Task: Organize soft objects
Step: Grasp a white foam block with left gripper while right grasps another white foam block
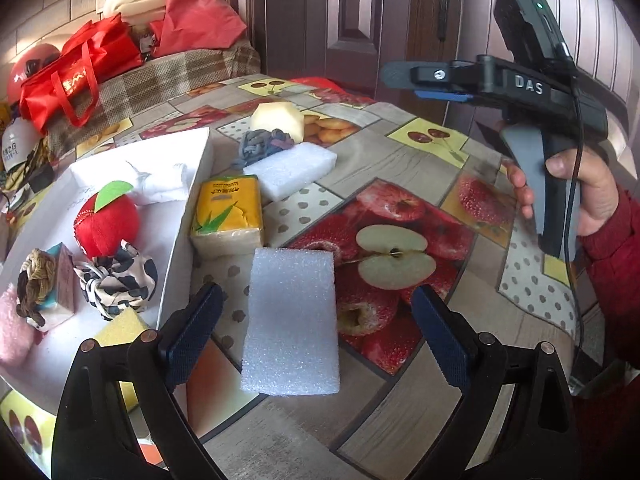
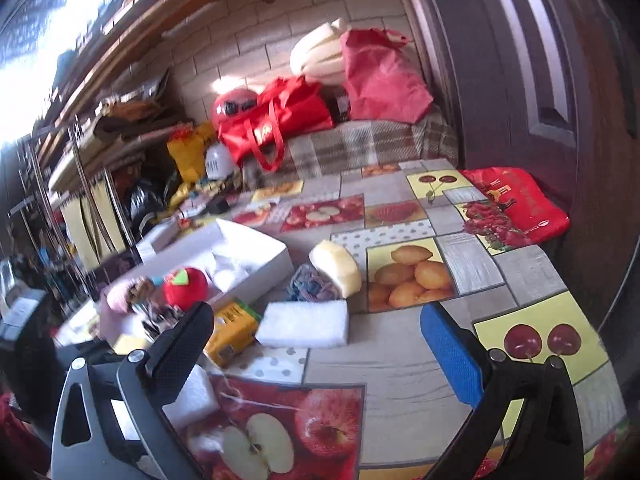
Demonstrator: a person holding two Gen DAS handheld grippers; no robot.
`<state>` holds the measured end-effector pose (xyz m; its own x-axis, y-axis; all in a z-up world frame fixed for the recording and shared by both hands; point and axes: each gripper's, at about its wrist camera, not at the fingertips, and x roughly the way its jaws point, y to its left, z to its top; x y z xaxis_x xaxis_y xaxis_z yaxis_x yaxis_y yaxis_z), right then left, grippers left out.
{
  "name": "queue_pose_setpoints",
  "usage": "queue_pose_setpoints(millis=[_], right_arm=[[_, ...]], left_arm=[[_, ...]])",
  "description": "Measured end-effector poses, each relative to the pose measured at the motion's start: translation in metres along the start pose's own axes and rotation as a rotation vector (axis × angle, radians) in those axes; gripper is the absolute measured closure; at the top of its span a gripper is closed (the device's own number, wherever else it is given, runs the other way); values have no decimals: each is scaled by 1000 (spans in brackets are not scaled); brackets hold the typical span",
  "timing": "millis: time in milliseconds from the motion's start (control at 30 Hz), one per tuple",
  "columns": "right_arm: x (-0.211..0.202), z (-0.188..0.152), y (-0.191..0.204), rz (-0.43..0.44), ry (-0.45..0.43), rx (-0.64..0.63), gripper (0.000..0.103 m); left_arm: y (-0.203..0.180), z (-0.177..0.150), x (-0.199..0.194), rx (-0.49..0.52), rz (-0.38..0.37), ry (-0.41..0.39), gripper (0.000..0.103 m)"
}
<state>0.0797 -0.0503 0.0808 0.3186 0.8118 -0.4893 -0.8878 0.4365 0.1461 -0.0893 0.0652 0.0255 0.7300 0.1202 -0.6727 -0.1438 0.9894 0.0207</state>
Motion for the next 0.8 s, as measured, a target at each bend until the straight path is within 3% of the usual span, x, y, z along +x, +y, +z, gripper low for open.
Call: queue_pose_setpoints(millis=[100, 167, 233, 400, 600, 633, 700, 733, 767, 800], right_arm=[[50, -4, 17, -53, 180, -112, 0], [75, -8, 21, -72, 243, -121, 0], [95, -10, 21, -96, 288, -103, 0], [122, -13, 27, -57, 339, -89, 0], [126, -13, 29, -52, 343, -78, 0], [125, -12, 27, -43, 339, -68, 3], [119, -12, 22, 13, 326, -45, 26], [116, -12, 20, 42, 320, -31, 47], [113, -13, 19, 50, 315, -26, 61], [110, -14, 19, 43, 309, -30, 65]], left_arm=[[-2, -1, 10, -6, 50, 47, 9], [-2, -4, 19, -1, 72, 87, 26], [0, -5, 24, -2, 77, 110, 29], [-4, -5, 28, 16, 93, 122, 29], [-6, -1, 38, 16, 64, 145, 29], [-3, -1, 38, 3, 47, 147, 32], [-1, 0, 36, -14, 36, 137, 52], [-1, 0, 36, -14, 35, 134, 52], [-2, 0, 36, -8, 36, 133, 52], [-4, 0, 35, 2, 33, 130, 52]])
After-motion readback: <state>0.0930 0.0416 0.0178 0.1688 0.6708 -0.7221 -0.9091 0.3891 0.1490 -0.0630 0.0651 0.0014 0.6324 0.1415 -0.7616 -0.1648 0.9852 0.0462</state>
